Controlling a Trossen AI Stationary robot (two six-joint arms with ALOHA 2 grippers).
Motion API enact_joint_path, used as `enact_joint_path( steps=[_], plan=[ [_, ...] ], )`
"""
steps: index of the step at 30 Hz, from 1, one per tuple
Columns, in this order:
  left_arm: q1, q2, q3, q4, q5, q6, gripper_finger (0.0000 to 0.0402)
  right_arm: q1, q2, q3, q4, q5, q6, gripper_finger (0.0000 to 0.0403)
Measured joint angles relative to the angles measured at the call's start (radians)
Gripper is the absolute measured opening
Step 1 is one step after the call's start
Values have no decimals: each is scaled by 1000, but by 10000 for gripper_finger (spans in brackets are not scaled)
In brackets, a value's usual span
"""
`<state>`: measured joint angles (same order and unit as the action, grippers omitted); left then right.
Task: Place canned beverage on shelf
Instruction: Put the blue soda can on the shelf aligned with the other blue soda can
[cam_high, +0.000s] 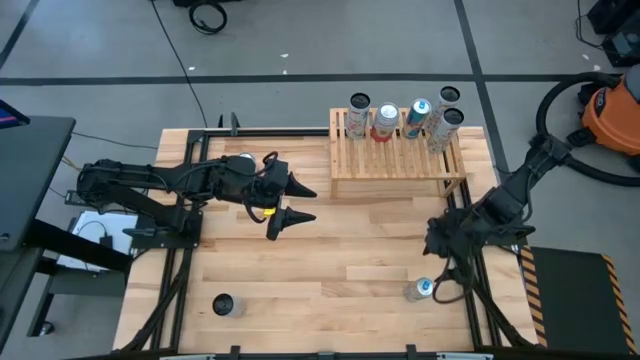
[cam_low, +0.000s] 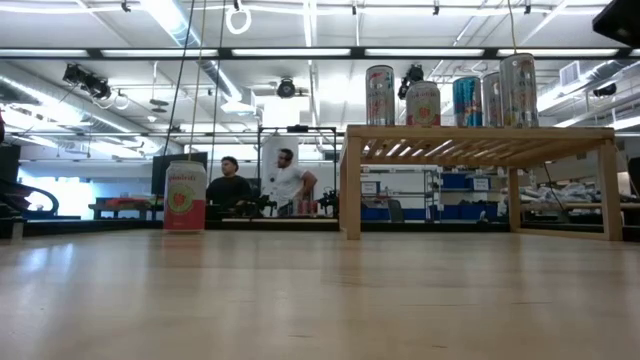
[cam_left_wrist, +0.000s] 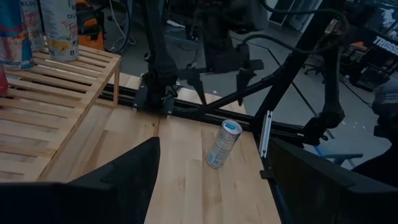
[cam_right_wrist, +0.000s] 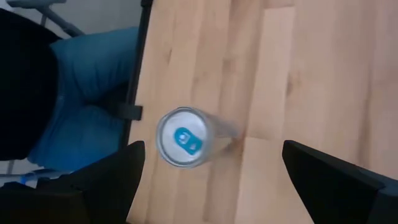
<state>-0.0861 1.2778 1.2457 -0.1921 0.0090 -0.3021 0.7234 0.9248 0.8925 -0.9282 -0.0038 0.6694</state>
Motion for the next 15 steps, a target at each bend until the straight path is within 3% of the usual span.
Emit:
enact_joint_path(
  steps=[6, 15],
  plan=[
    [0, 0, 0, -1, 0, 2, 300, 75, 80, 0, 30, 10, 80, 389],
    [0, 0, 0, -2, 0, 2, 300, 98, 189, 0, 71, 35, 91, 386]
  ],
)
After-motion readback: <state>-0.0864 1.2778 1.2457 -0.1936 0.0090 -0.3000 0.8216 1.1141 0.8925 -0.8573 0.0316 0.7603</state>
